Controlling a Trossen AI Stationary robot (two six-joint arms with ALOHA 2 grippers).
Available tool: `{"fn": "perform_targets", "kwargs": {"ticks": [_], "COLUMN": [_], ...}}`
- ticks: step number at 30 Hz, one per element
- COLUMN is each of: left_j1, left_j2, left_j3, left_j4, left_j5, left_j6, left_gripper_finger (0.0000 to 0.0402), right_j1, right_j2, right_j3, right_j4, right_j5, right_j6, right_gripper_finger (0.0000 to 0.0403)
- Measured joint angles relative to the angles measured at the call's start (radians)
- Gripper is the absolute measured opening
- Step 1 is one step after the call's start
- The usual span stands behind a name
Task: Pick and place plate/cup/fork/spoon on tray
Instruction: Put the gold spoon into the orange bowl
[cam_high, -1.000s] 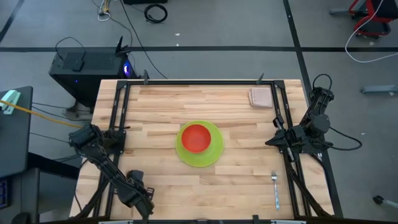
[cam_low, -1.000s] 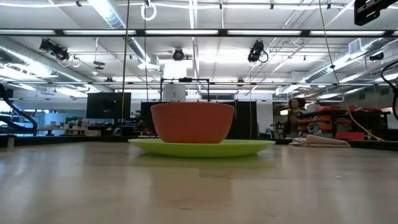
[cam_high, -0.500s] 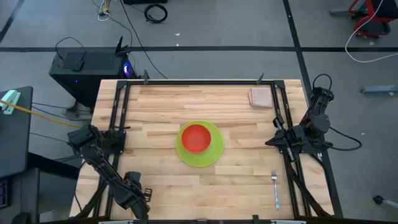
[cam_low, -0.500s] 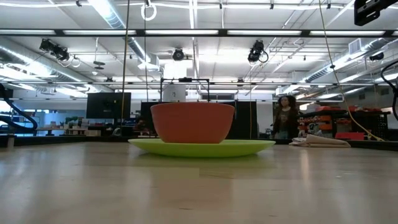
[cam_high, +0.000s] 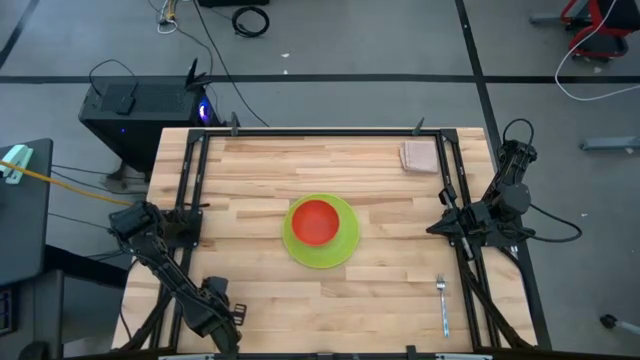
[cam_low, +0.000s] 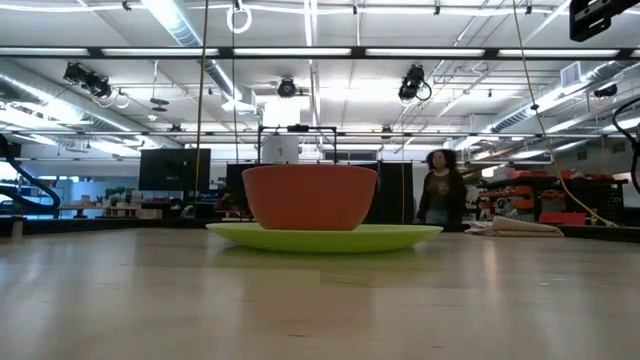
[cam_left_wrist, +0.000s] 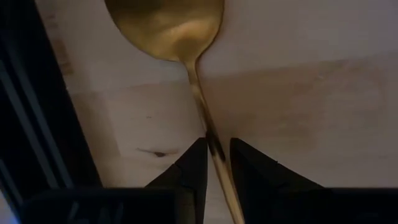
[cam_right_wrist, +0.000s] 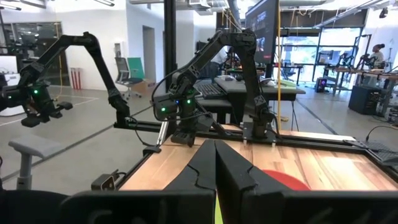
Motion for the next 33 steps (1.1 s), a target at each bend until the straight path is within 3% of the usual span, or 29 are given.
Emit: {"fn": "perform_targets", "kwargs": {"ticks": [15,23,33], "left_j1": [0.000,0.001,0.015], "left_j2": [0.029,0.032,0.031], "left_j3": [0.004,0.003,0.005], "left_j4": [0.033,0.020,-0.017], "left_j5": [-0.020,-0.020,-0.040], "left_j6": [0.012,0.022,0.091], "left_gripper_finger": [0.0069,0.0014,0.0022], "right_j1": [0.000,0.000,0.000], "right_j2": [0.000,0.000,0.000], "right_j3": [0.000,0.000,0.000], "right_j4": [0.000,0.000,0.000], "right_j5": [0.000,0.000,0.000], "right_j6": [0.000,0.000,0.000], "right_gripper_finger": [0.0004,0.0004,0.0004]}}
